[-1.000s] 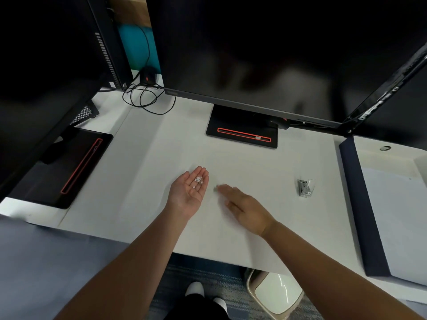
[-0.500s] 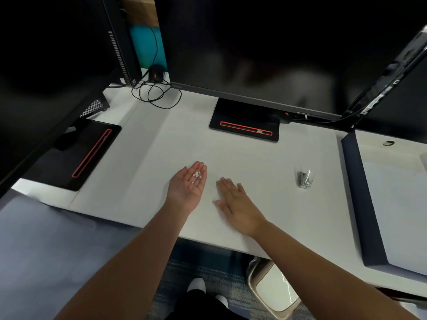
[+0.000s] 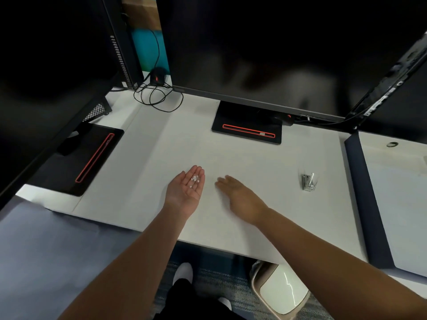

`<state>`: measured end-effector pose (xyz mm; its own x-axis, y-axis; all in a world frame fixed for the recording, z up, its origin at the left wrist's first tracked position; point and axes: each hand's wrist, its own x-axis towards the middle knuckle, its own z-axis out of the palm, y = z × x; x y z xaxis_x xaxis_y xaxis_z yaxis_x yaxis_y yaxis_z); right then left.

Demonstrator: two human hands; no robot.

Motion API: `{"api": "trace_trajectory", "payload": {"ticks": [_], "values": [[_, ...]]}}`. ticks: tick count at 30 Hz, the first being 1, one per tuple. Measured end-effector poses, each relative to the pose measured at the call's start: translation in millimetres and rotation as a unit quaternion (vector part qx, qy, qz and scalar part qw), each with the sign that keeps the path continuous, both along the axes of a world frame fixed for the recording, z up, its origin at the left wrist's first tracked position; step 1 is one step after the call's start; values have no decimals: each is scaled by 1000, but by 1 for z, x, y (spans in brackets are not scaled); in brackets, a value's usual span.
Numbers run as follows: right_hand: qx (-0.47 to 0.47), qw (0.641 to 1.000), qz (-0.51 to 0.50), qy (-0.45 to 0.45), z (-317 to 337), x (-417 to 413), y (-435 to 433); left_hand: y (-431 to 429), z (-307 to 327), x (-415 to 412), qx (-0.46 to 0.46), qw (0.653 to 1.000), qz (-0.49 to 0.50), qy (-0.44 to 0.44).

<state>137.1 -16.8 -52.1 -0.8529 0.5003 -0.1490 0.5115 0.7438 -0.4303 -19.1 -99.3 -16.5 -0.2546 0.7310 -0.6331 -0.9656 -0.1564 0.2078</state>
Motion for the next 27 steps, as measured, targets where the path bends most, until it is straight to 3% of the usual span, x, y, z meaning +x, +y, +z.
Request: {"api": "trace_trajectory", "payload": {"ticks": [6, 9, 19, 27], "values": [[-36, 984, -118, 129, 1, -7, 19, 13, 2, -15, -4, 1000, -6, 3], [-33, 978, -128, 162, 11, -26, 22, 16, 4, -18, 1, 1000, -13, 6], [35, 990, 69, 118, 3, -32, 6, 25, 5, -34, -4, 1000, -10, 9], [81, 981, 112, 138, 6, -22, 0, 26, 5, -32, -4, 1000, -17, 13]]}}
